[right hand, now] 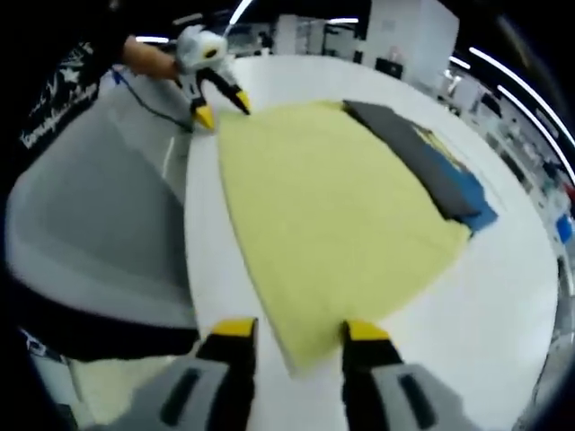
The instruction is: Fold the garment on the visible template until the final outline fits inside the template.
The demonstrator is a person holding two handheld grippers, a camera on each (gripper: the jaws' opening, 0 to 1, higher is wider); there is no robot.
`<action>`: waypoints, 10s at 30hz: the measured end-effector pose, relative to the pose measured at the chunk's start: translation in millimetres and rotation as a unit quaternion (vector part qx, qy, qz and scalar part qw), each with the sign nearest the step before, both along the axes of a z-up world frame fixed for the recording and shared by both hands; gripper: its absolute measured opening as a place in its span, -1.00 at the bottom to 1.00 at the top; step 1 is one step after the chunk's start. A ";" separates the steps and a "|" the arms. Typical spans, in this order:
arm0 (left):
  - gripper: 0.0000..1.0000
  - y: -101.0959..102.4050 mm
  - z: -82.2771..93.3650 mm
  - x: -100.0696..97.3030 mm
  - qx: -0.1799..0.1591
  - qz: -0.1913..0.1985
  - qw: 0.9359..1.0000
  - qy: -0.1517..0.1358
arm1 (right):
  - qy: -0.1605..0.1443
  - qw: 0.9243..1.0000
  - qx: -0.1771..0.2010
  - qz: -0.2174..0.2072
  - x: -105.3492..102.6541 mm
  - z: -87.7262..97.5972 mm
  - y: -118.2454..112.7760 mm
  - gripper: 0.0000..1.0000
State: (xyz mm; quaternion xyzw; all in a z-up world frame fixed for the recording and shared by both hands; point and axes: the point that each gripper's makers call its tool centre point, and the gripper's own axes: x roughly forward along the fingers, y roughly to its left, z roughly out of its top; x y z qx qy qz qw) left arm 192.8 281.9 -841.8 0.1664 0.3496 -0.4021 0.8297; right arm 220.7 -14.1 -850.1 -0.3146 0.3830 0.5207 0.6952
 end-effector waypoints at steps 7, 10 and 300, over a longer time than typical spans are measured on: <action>-0.34 2.4 0.2 3.9 0.006 -0.004 1.000 -0.007 | 0.008 1.000 0.005 -0.003 0.4 -0.9 0.5 -0.63; -0.52 2.8 1.8 4.6 0.011 -0.004 1.000 -0.006 | 0.004 1.000 0.003 -0.007 3.7 -0.8 -0.3 -0.75; -0.94 25.6 13.9 152.5 -0.186 0.181 0.966 0.006 | 0.068 0.929 0.203 -0.303 151.0 11.1 7.1 -0.65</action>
